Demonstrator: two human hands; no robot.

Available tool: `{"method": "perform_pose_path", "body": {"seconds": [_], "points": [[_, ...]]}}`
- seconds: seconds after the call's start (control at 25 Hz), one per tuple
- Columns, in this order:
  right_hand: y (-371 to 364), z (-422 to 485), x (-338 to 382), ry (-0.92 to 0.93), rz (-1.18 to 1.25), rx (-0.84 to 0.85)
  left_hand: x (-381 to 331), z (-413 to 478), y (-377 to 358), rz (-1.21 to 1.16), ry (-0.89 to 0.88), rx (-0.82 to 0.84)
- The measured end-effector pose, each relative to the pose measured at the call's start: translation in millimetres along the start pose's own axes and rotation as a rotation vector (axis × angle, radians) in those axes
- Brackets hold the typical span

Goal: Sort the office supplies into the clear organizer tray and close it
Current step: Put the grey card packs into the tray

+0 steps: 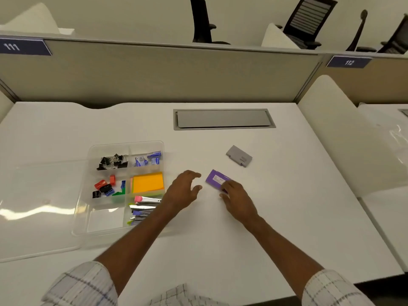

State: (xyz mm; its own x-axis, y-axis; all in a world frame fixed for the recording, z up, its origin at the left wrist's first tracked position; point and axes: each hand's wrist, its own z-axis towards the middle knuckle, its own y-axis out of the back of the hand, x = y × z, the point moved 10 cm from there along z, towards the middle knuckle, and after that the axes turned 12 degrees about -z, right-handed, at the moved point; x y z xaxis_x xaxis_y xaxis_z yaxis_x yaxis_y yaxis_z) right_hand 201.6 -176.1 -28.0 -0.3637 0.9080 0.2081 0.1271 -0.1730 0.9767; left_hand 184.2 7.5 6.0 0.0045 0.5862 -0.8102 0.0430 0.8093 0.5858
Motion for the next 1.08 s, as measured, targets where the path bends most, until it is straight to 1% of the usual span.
{"method": "perform_pose_path", "body": {"seconds": [0.16,0.24,0.32,0.44,0.52,0.56,0.64,0.72,0.76,0.8,0.88,0.96,1.0,1.08], "points": [[1.5,-6.3,-13.5,-0.058,0.177,-0.030,10.2,4.6,-43.3,-0.003,0.082,0.082],[5.2,-2.7,-24.3,-0.104,0.246,-0.021,11.6,3.8,-55.4,-0.025,0.099,0.064],[3.0,1.9,-30.9,-0.129,0.300,0.050,11.5,1.9,-61.6,-0.036,0.102,0.032],[0.3,12.3,-33.4,-0.118,0.242,0.117,10.4,0.2,-63.5,-0.062,0.082,-0.006],[2.5,16.8,-31.4,-0.123,0.252,0.127,9.9,-2.3,-61.0,-0.134,0.114,-0.030],[7.0,18.4,-27.6,-0.113,0.278,0.108,7.9,-3.2,-58.0,-0.178,0.119,-0.050],[21.6,19.6,-16.7,-0.061,0.295,0.017,4.2,-5.6,-46.8,-0.249,0.135,-0.120],[37.6,16.8,-5.5,-0.026,0.312,-0.079,6.9,-11.3,-30.5,-0.308,0.229,-0.205],[45.5,15.1,0.8,-0.011,0.331,-0.122,12.6,-15.8,-21.9,-0.388,0.316,-0.244],[53.2,13.5,8.2,0.013,0.346,-0.165,19.6,-20.0,-16.0,-0.520,0.415,-0.274],[68.5,8.4,30.5,0.102,0.347,-0.246,30.8,-28.5,-6.4,-0.754,0.579,-0.299],[78.7,2.7,53.9,0.191,0.328,-0.302,36.2,-35.1,3.7,-0.917,0.659,-0.287],[80.1,1.3,65.0,0.218,0.313,-0.305,37.5,-40.2,10.8,-0.996,0.678,-0.282],[76.1,0.3,88.3,0.249,0.316,-0.237,41.4,-53.4,30.3,-1.090,0.671,-0.285]]}}
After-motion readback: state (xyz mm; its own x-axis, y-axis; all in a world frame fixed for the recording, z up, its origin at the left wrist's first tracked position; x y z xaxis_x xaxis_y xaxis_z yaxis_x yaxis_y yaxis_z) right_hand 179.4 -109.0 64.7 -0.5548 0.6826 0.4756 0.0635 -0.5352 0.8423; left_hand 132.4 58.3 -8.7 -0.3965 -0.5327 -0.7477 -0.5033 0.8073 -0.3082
